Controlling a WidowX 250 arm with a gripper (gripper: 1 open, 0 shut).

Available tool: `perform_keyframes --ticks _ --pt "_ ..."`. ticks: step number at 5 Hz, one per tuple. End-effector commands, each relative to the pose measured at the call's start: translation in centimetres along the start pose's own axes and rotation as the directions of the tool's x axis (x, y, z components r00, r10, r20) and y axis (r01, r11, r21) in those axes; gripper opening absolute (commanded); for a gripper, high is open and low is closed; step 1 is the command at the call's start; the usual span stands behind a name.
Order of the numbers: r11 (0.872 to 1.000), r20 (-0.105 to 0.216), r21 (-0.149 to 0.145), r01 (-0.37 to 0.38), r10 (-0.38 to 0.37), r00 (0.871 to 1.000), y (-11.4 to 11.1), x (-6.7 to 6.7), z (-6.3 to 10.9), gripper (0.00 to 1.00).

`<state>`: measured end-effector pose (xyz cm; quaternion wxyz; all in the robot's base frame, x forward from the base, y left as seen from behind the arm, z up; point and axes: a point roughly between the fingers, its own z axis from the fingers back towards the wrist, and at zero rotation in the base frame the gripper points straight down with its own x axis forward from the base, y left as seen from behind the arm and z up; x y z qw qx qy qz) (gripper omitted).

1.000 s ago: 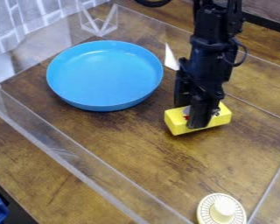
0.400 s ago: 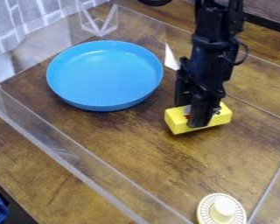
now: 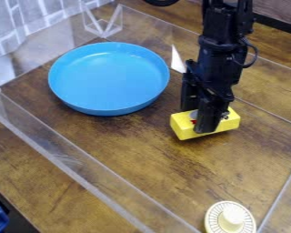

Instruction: Put the yellow brick in the blue tray

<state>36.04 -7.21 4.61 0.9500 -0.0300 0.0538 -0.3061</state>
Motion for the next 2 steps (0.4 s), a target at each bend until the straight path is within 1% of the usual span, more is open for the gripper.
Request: perform_keyframes --ticks 1,2 --pt "1.0 0.056 0.025 -0.018 0.016 0.998 0.94 0.47 1.95 0.0" --pt "1.0 0.051 0.019 -0.022 0.021 0.999 0.95 0.32 1.89 0.0"
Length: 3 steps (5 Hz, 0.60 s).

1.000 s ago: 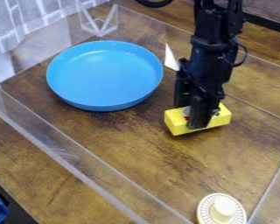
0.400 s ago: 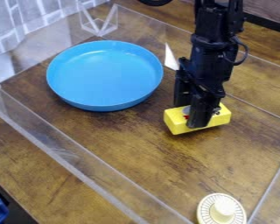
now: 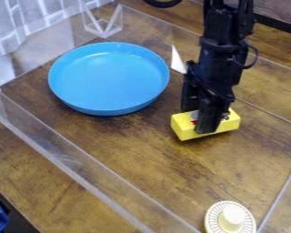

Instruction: Put the yellow brick in the blue tray

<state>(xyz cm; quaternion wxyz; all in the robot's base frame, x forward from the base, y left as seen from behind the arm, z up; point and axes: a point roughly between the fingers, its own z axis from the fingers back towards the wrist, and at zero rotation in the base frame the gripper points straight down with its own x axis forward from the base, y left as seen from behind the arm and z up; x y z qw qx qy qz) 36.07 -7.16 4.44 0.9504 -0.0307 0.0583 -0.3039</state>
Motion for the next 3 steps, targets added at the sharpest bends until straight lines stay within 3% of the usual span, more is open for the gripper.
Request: perform_keyframes --ticks 1,3 --pt "1.0 0.054 0.02 -0.021 0.02 0.998 0.88 0.19 2.07 0.0" --pt "1.0 0.045 0.02 -0.019 0.018 0.999 0.94 0.08 2.14 0.0"
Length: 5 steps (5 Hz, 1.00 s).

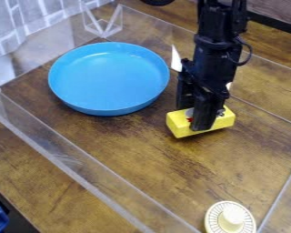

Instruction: Put the yellow brick in the blue tray

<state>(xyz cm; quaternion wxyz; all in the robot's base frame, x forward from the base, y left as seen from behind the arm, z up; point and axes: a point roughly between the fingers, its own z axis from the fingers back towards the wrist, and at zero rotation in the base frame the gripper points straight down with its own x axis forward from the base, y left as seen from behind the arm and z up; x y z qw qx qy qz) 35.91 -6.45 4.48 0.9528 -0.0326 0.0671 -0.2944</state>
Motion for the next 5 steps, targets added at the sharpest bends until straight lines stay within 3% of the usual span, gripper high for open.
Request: perform_keyframes --ticks 1,5 --pt "0.999 0.054 0.031 0.005 -0.007 0.999 0.5 0.6 2.2 0.0" --pt "0.998 0.038 0.053 0.021 -0.023 0.999 0.8 0.2 4.0 0.0"
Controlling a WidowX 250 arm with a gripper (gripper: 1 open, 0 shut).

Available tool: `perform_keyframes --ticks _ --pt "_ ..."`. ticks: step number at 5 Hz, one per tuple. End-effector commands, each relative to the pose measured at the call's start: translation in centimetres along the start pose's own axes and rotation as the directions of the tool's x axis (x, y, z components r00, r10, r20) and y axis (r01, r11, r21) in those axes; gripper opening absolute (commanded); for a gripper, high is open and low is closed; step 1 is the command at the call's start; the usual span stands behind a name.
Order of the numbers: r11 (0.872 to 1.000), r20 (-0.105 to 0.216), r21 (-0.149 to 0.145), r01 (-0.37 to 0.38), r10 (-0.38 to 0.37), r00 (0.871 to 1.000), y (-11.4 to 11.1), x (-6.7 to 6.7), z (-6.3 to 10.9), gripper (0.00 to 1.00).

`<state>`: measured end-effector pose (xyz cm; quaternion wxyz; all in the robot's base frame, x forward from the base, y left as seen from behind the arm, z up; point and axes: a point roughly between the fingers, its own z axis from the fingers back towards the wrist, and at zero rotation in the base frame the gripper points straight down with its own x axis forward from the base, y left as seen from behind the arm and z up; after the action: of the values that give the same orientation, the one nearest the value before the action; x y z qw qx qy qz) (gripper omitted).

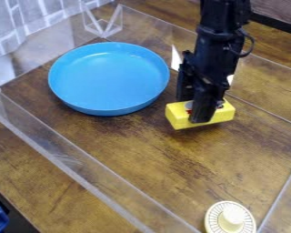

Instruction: Put the yellow brick in the blue tray

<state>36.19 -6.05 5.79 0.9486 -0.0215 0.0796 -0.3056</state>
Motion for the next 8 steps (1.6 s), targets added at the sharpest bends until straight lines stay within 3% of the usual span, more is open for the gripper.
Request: perform_keyframes --ticks 1,4,8 --pt "0.999 0.067 0.049 -0.001 -0.002 0.998 0.7 -0.1 3.6 0.0" --pt "0.997 0.061 0.076 0.01 -0.015 0.998 1.1 -0.8 5.2 0.0" --pt "0.991 0.083 0.135 0.008 -0.019 0.996 2.1 -1.9 8.6 0.0"
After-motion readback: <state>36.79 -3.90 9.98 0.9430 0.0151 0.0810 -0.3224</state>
